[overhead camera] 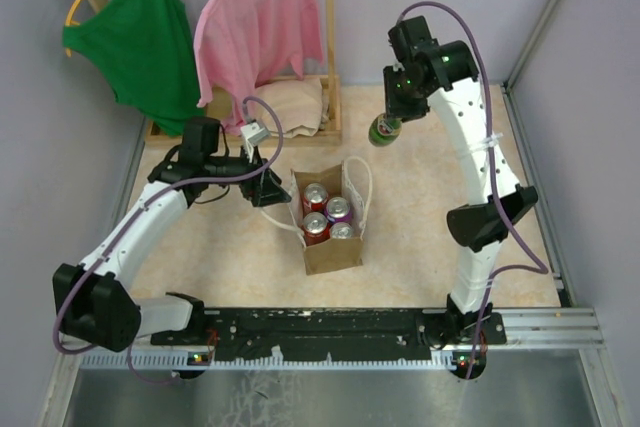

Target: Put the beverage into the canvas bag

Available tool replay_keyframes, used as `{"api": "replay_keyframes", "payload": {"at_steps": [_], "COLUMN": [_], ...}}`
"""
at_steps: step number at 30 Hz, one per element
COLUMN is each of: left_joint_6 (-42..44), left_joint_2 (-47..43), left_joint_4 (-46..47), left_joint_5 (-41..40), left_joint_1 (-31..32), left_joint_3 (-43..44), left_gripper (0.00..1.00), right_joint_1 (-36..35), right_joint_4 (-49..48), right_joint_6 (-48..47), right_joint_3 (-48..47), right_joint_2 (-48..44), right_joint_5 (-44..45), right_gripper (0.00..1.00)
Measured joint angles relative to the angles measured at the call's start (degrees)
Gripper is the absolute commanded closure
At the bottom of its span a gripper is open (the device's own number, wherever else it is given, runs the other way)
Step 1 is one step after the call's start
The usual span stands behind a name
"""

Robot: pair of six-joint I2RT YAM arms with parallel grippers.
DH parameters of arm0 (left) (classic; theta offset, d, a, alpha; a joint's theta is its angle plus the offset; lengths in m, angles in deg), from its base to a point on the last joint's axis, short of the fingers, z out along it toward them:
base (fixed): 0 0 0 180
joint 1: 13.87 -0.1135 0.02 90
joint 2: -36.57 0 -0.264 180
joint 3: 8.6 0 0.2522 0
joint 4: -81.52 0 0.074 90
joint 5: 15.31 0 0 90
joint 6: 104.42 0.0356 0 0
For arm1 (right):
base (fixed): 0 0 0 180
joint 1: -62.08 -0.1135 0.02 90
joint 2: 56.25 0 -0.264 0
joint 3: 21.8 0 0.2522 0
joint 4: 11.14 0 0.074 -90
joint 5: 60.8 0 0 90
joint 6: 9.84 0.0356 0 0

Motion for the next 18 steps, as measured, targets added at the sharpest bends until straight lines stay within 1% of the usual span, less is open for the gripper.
{"api": "replay_keyframes", "payload": {"at_steps": [2, 11, 18], "left_joint_6": [0.02, 0.02, 0.02], "left_joint_2": [0.33, 1.31, 1.6], "left_joint_4": [-0.02, 0.02, 0.04], "left_joint_5": [0.2, 0.63, 0.74], "left_joint_1": [0.0, 0.0, 0.0], "left_joint_3": [0.0, 0.02, 0.02], "left_gripper": [0.23, 0.22, 0.22], "right_joint_1": [0.0, -0.07, -0.2], "right_joint_4": [-0.42, -3.74, -9.44], "right_joint_6": [0.22, 1.92, 4.48], "right_joint_3": [-1.73, -2.05, -2.05], "right_joint_2": [0.0, -0.74, -4.2], "right_joint_5": [-1.05, -5.27, -10.97], "right_gripper": [1.0, 1.0, 1.0]}}
